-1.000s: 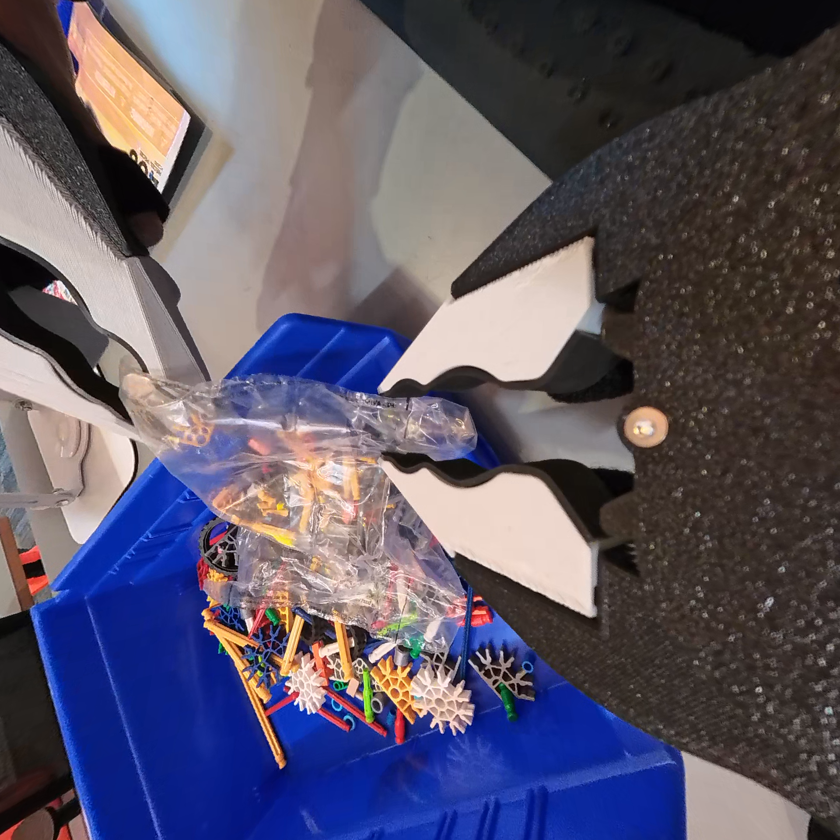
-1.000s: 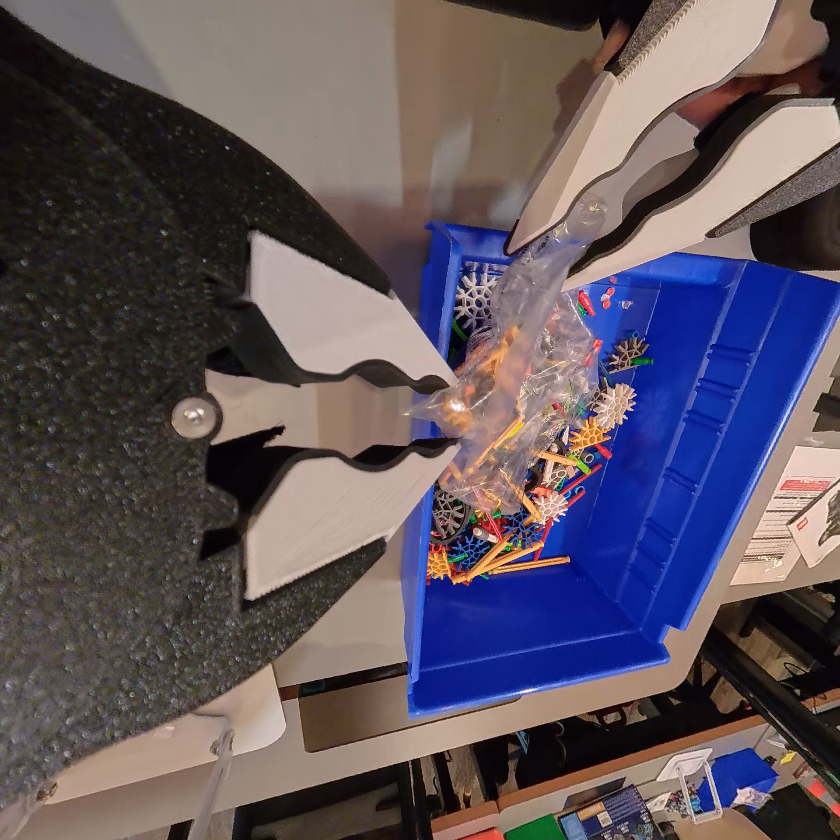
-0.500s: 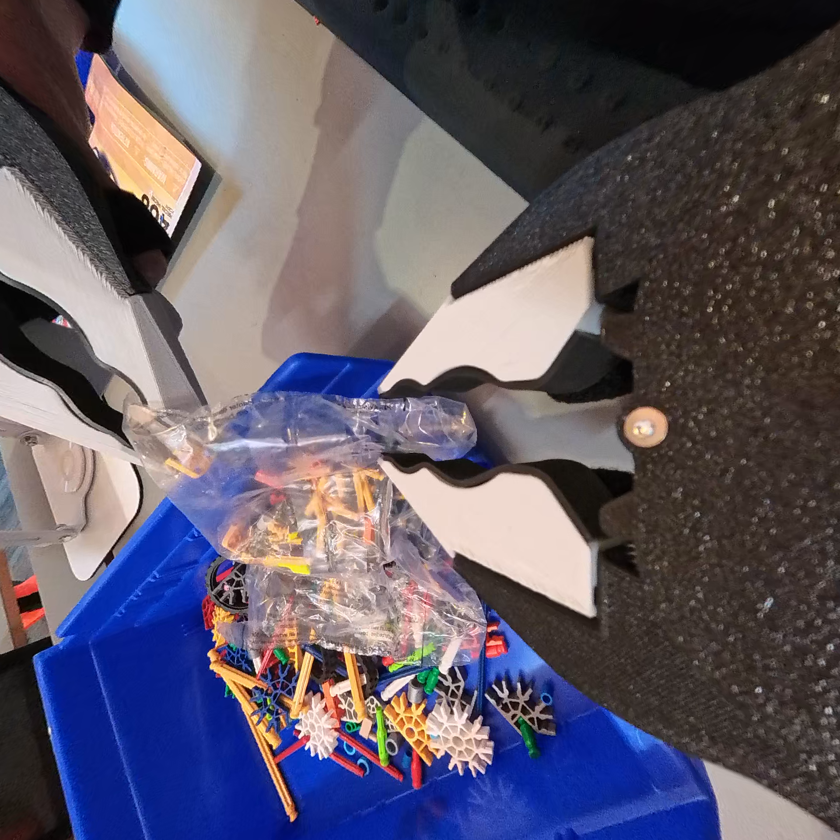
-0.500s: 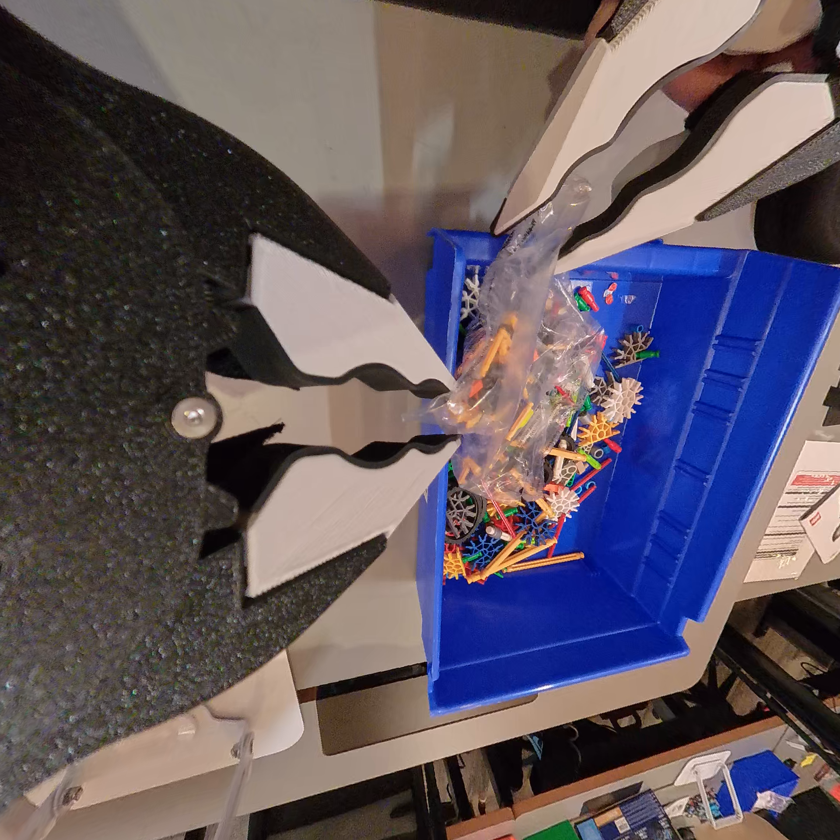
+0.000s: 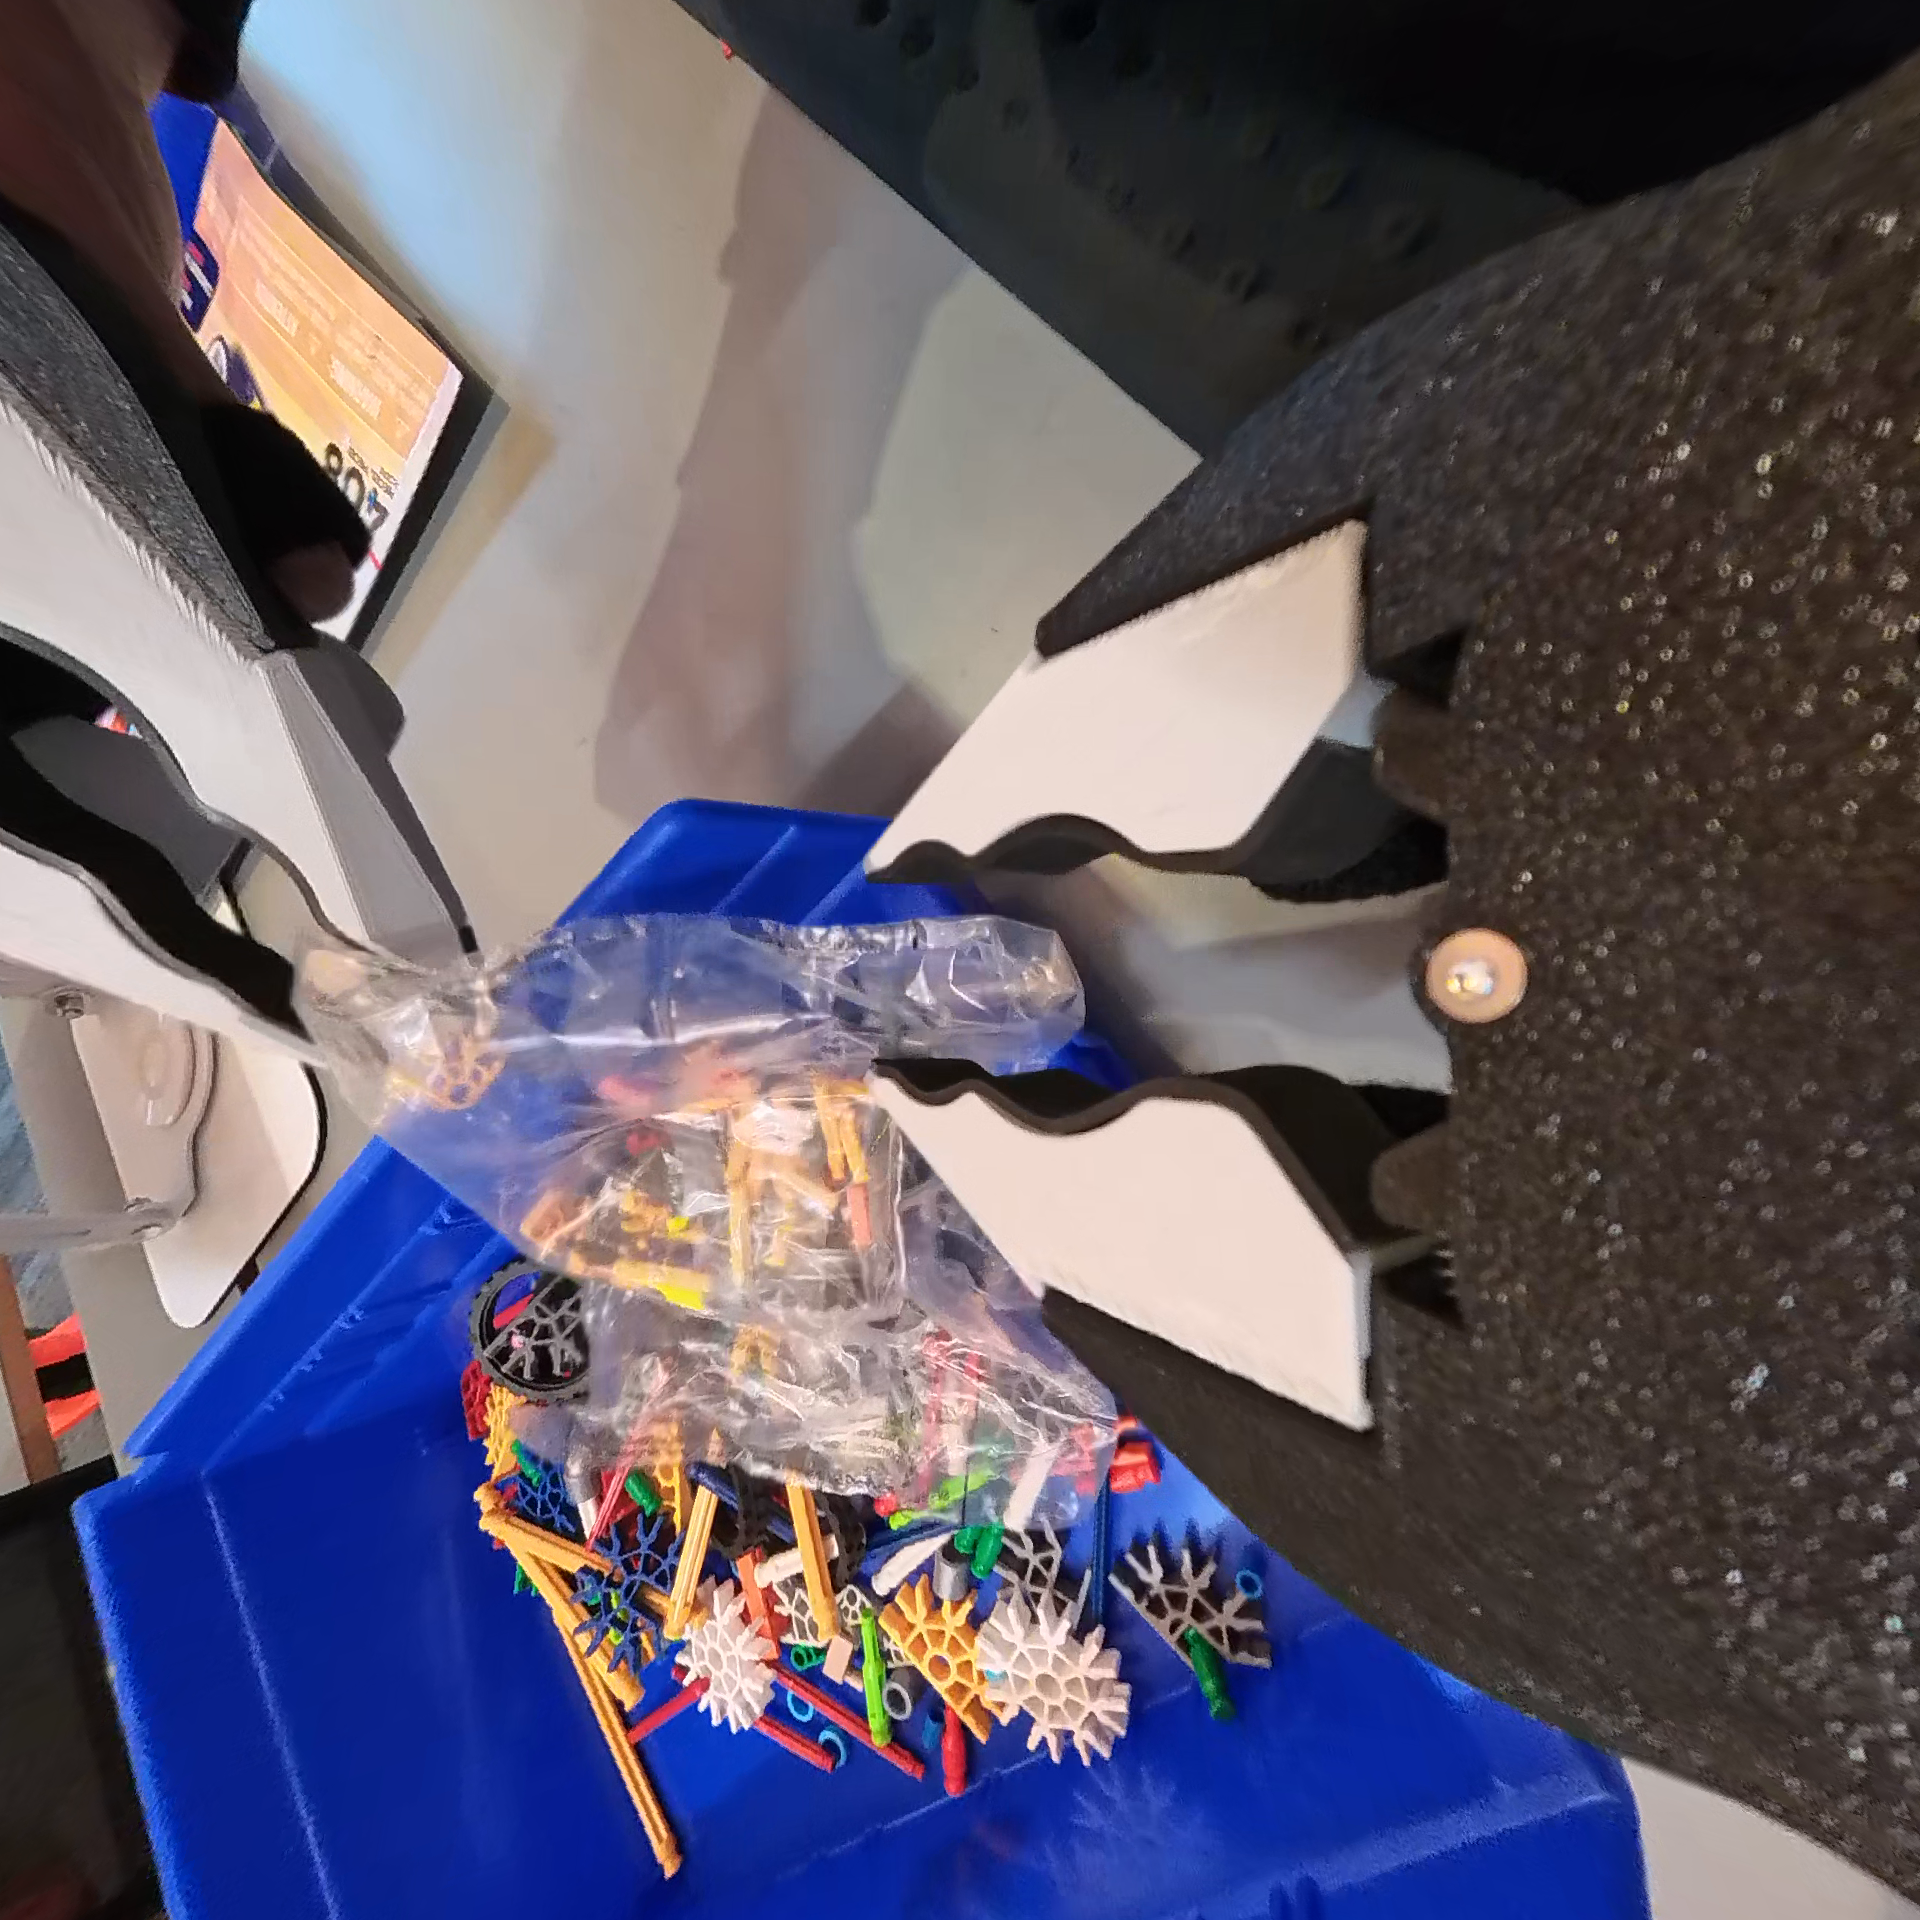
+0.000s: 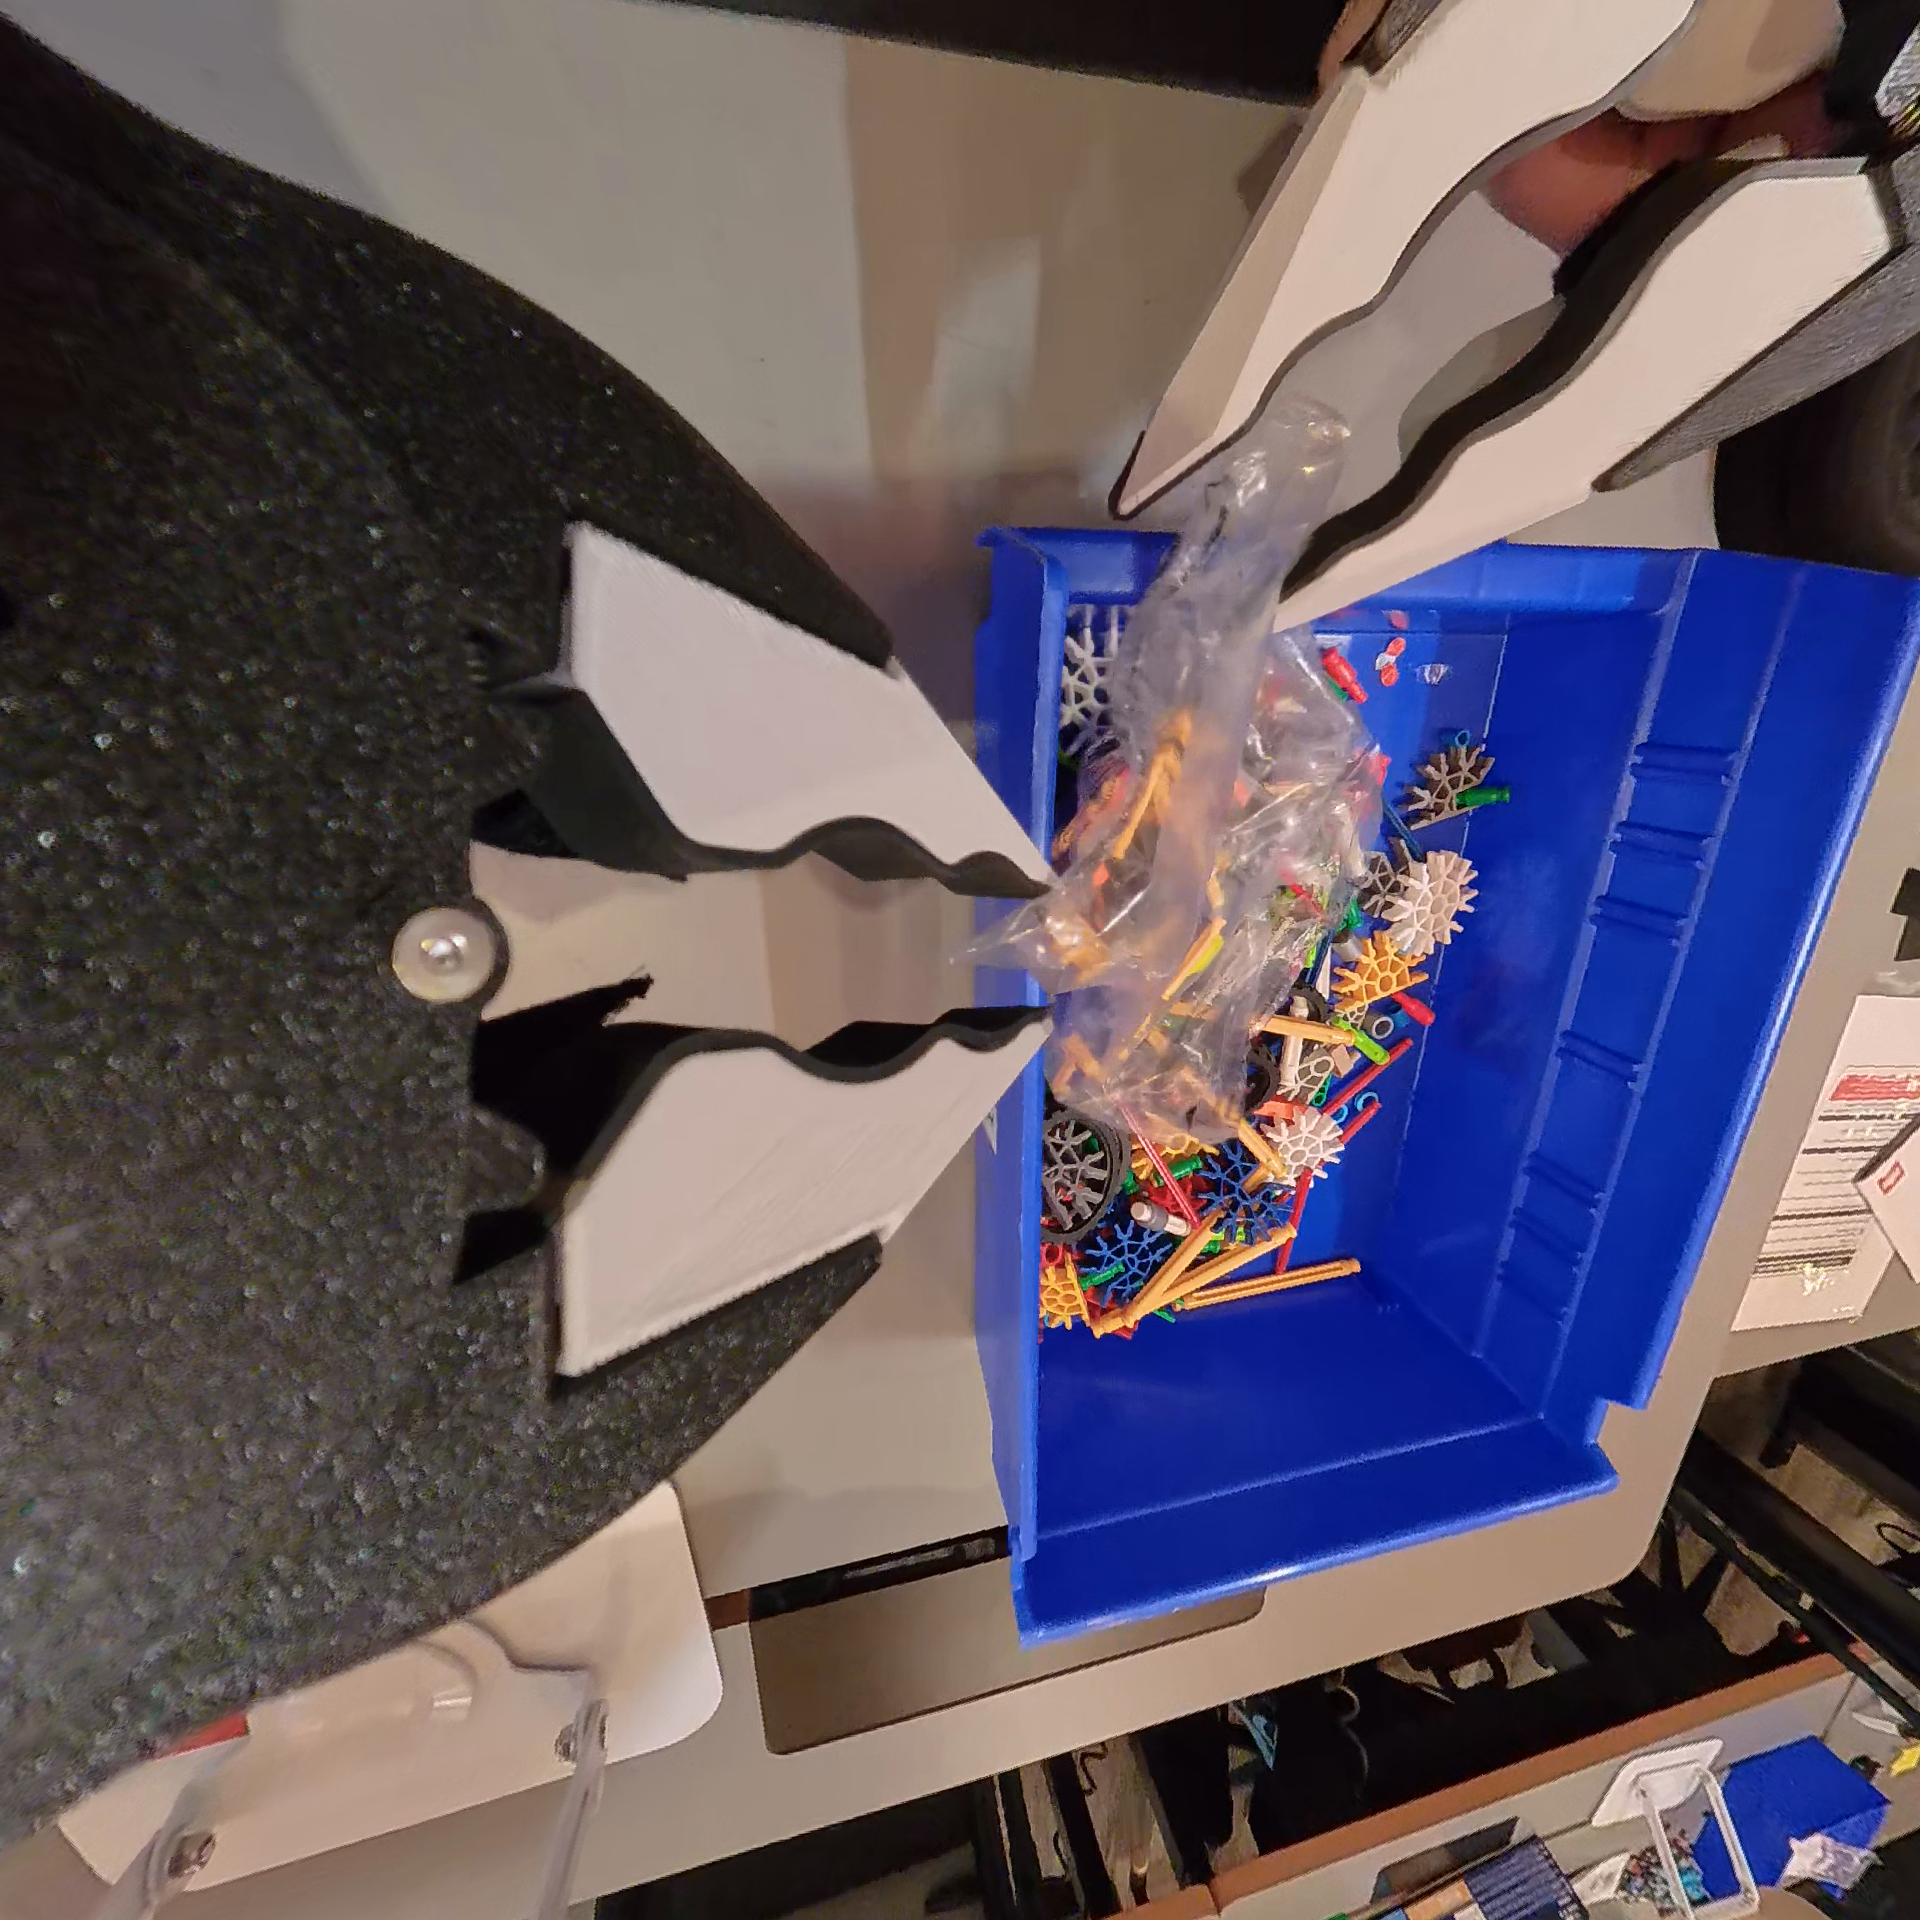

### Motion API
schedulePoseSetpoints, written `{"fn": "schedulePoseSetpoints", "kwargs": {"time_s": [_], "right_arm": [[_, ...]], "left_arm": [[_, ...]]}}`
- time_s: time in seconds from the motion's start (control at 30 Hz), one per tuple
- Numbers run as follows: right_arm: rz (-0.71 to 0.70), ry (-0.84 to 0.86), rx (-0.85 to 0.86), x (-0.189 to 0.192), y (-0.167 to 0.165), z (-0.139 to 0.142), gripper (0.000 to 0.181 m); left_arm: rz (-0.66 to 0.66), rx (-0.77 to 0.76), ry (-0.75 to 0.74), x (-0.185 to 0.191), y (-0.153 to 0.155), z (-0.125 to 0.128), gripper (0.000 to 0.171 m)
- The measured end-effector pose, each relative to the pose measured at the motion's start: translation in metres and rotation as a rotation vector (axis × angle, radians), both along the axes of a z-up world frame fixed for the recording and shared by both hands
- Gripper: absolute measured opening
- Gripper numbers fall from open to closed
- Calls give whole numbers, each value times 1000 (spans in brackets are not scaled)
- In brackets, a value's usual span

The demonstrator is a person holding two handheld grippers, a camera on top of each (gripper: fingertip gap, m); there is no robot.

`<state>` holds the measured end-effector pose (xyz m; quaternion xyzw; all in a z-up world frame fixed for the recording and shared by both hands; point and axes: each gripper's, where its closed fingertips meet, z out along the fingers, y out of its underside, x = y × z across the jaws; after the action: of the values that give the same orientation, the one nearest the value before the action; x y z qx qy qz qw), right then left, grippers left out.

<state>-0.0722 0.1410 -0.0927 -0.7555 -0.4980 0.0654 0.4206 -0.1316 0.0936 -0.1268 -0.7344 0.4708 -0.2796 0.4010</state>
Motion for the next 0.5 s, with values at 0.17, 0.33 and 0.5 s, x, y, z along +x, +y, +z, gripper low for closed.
{"fn": "schedulePoseSetpoints", "kwargs": {"time_s": [0.17, 0.33, 0.5], "right_arm": [[-10, 2, 2, 3, 0, 0, 17], [-20, 40, 6, 4, -1, 6, 17], [-46, 94, 4, 5, 1, 12, 18]], "left_arm": [[6, 4, -4, -3, 4, 4, 31], [31, 14, 3, -7, 12, 8, 19], [73, -19, -87, -10, 24, 25, 4]]}}
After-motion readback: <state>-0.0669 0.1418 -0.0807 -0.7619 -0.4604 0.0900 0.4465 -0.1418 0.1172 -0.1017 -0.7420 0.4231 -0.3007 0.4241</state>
